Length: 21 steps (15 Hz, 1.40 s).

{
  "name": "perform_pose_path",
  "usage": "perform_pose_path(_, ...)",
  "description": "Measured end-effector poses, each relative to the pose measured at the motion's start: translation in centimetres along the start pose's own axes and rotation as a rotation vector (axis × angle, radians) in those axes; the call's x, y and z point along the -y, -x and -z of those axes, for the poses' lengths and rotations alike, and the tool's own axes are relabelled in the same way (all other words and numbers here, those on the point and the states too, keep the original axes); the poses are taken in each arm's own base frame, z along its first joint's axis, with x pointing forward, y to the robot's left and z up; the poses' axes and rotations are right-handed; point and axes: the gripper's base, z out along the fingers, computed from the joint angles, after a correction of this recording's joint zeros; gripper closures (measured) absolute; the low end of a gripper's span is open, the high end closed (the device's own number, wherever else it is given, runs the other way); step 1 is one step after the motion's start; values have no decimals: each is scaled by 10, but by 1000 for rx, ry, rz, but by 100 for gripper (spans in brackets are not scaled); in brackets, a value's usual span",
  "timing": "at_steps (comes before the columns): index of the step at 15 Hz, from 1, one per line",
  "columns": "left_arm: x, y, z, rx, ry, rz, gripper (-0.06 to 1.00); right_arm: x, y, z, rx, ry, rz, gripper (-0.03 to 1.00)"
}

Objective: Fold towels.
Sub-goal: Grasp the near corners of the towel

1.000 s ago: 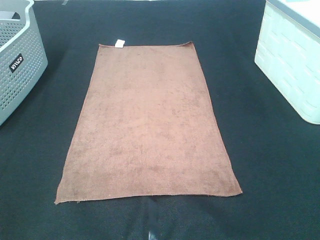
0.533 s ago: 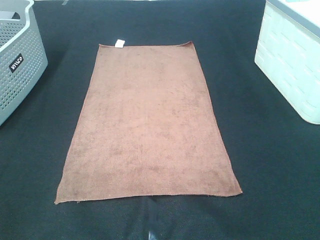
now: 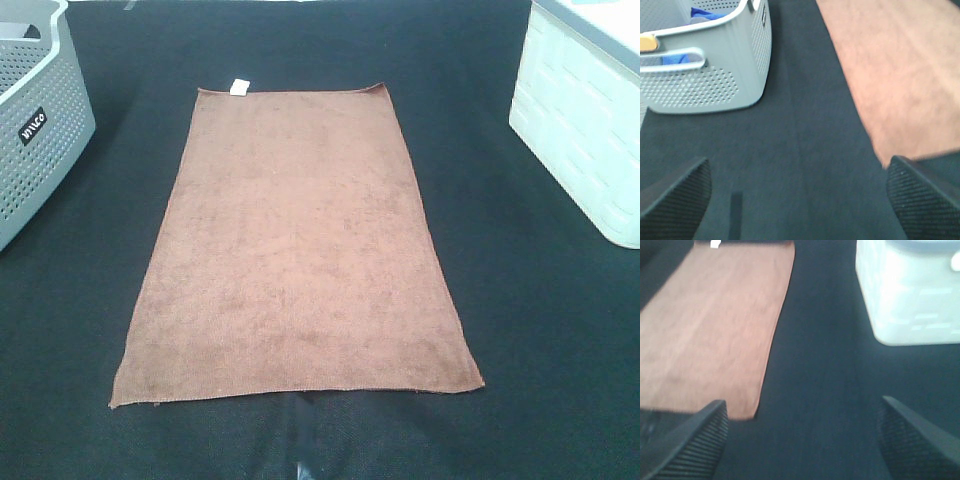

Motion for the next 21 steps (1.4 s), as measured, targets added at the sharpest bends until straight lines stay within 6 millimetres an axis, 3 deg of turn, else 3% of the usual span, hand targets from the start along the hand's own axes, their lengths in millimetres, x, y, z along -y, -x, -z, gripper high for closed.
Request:
perform_pose_path(3,-5,40,-39,143,-15,132,5,6,25,-28,-53,-8,-25,20)
perform_pose_path(6,-4,52,-98,-17,-90,351,5,13,55,-74,-190,-3,-120,21)
perform_pose_path(10,1,34,-164,-327,-151,470,7,17,67,-135,-510,32,-198,21)
perform_pose_path(15,10,-2,-220,-601,-245,482,14,15,41,-201,-828,130,-272,21)
perform_pose_path(16,10,-2,-220,-601,-245,482,14,15,41,-201,-828,130,-272,21)
perform_pose_path(21,15,-34,-254,-750,-290,520,14,1,22,-250,-876,364,-357,21)
